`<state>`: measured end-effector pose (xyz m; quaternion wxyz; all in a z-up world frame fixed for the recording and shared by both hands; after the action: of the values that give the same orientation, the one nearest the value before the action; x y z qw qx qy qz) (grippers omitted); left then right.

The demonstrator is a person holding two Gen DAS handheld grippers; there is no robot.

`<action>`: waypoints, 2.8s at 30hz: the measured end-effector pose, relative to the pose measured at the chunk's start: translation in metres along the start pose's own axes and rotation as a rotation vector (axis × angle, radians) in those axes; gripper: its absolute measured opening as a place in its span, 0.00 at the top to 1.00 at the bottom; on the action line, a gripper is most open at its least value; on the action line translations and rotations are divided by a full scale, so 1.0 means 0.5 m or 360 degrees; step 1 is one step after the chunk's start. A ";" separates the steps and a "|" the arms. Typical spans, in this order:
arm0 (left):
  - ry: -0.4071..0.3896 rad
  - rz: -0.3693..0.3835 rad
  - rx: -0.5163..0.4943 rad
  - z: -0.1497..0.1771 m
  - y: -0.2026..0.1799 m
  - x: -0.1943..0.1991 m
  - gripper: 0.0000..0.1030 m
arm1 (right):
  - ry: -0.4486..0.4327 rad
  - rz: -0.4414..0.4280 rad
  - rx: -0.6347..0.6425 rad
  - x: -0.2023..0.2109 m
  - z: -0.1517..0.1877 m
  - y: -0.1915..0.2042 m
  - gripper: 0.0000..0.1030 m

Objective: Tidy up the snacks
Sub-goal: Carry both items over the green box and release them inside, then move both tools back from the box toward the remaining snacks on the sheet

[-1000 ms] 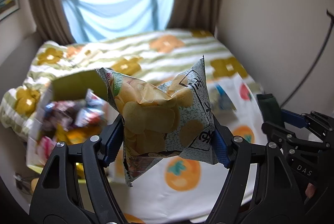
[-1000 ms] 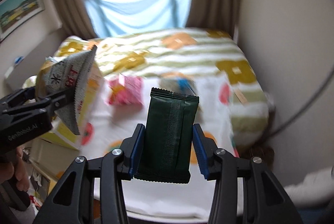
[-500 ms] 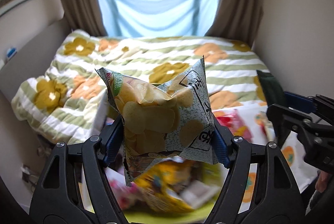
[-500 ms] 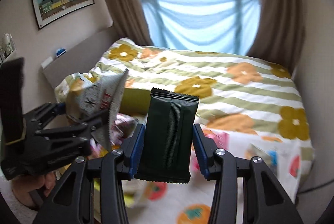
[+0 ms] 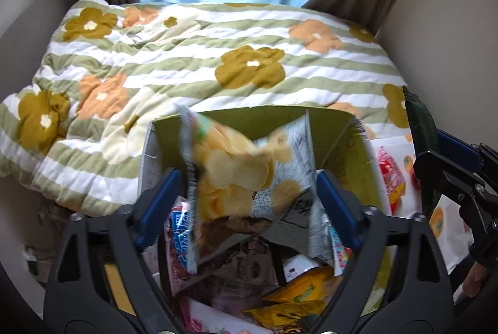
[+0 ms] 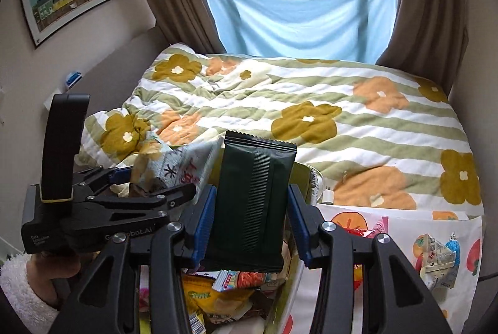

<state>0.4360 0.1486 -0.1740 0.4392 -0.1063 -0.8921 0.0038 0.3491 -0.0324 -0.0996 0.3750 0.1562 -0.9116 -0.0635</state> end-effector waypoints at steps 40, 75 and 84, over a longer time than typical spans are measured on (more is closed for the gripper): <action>-0.0095 -0.0155 0.0185 0.120 0.048 0.145 0.01 | 0.0067 -0.0057 -0.0076 -0.020 0.045 0.008 0.18; -0.0206 0.0024 0.0068 0.092 -0.521 0.136 0.01 | -0.0221 0.0231 -0.0089 0.321 0.103 -0.422 0.00; -0.0071 -0.0084 0.0067 0.100 -0.587 0.010 0.01 | -0.0075 0.0193 -0.0149 0.264 0.131 -0.540 0.00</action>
<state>0.3389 -0.1328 -0.1713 0.4214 -0.0734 -0.9038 0.0135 0.2788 -0.3310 -0.1214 0.3635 0.0813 -0.9240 -0.0868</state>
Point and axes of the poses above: each gripper's, at about its wrist camera, not at the fingertips, and x roughly against the way its jaws point, y to its left, z to its underside, the point moved 6 cm from there along -x, roughly the way its jaws point, and after that the axes turned 6 degrees about -y, right-handed, at the moved point
